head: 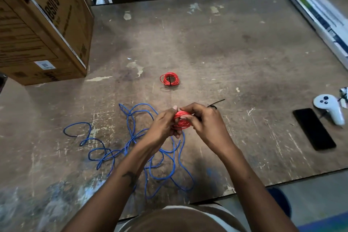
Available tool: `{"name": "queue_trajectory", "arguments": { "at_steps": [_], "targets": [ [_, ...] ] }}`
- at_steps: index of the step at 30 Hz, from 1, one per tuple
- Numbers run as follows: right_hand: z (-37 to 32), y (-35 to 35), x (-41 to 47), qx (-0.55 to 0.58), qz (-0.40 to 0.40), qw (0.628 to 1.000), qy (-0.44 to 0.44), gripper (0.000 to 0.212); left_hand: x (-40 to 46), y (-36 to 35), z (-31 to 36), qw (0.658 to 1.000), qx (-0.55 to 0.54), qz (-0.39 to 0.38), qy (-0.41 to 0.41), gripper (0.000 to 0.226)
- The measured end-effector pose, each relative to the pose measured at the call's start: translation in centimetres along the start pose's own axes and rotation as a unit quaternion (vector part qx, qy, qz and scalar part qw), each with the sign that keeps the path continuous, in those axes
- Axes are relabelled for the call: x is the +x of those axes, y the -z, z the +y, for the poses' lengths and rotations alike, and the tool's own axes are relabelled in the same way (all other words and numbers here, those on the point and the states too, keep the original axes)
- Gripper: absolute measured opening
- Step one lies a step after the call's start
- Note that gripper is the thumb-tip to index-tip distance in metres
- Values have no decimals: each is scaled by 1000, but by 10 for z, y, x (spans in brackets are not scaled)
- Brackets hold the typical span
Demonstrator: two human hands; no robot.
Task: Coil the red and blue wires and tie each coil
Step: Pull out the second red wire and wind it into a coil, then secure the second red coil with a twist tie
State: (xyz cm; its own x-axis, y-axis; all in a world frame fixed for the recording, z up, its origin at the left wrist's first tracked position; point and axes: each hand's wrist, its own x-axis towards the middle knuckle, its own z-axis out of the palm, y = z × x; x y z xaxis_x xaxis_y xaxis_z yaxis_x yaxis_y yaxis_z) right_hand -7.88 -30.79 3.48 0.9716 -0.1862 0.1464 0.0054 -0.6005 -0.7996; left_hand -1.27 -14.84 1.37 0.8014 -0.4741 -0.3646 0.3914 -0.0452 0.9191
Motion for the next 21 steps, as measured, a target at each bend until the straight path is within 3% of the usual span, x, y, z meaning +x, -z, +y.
{"name": "queue_trajectory", "arguments": {
  "at_steps": [7, 13, 21],
  "targets": [
    [33, -7, 2, -45, 53, 997, -27, 34, 37, -9, -6, 982, 187, -9, -38, 49],
    [62, -6, 0, -138, -36, 985, -94, 47, 61, -35, -29, 924, 372, 49, -76, 40],
    [116, 7, 26, -290, -88, 944, -135, 58, 96, -54, -63, 895, 425, 112, -75, 40]
  ]
}}
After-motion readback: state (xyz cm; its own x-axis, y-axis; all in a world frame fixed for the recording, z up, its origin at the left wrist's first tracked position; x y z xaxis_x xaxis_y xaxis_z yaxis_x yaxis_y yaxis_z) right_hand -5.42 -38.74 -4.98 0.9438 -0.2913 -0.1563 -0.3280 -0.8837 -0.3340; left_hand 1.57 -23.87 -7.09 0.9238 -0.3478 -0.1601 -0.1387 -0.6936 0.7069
